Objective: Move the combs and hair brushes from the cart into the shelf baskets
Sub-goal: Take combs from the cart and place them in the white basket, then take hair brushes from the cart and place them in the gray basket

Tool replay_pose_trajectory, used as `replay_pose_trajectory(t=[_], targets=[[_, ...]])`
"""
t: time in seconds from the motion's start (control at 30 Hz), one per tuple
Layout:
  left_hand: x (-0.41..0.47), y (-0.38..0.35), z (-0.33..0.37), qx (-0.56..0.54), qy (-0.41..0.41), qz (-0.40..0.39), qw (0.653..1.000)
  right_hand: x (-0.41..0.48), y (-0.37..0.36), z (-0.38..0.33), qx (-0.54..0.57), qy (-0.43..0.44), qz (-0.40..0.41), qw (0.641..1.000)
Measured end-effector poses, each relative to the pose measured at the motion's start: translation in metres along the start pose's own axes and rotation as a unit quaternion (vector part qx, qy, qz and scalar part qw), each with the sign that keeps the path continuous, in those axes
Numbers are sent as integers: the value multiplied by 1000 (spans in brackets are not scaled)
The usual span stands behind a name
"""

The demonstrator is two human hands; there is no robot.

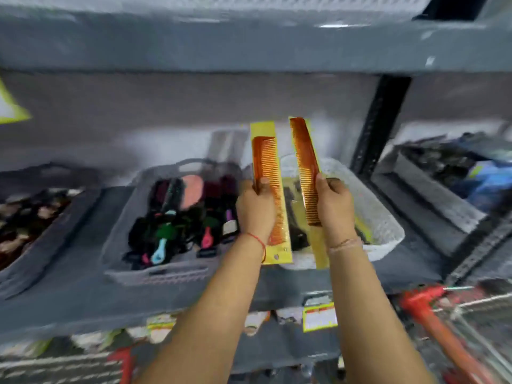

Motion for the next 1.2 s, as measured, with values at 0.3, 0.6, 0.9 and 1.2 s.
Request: replay_pose_trajectory(t=[0.3, 0.6, 0.9, 1.2], targets=[[30, -132, -38, 211, 89, -39, 973, 85, 28, 97, -142, -150, -124, 970], [34, -129, -43, 350, 117, 39, 929, 87, 30, 115, -351, -130, -128, 918], [22, 7, 9, 165, -234, 137, 948, 24, -76, -20, -17, 135, -160, 978], [-42, 358, -139, -10, -74, 529, 845, -233, -259, -133, 152, 303, -355, 871]])
Point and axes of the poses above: each hand's wrist, its own x-axis towards the middle knuckle, its own y-axis out of the back of the hand, z = x × y, the point moved 5 cm from there along x, towards the middle knuckle, and after that the axes turned 8 degrees about y, right-handed, at the moved point
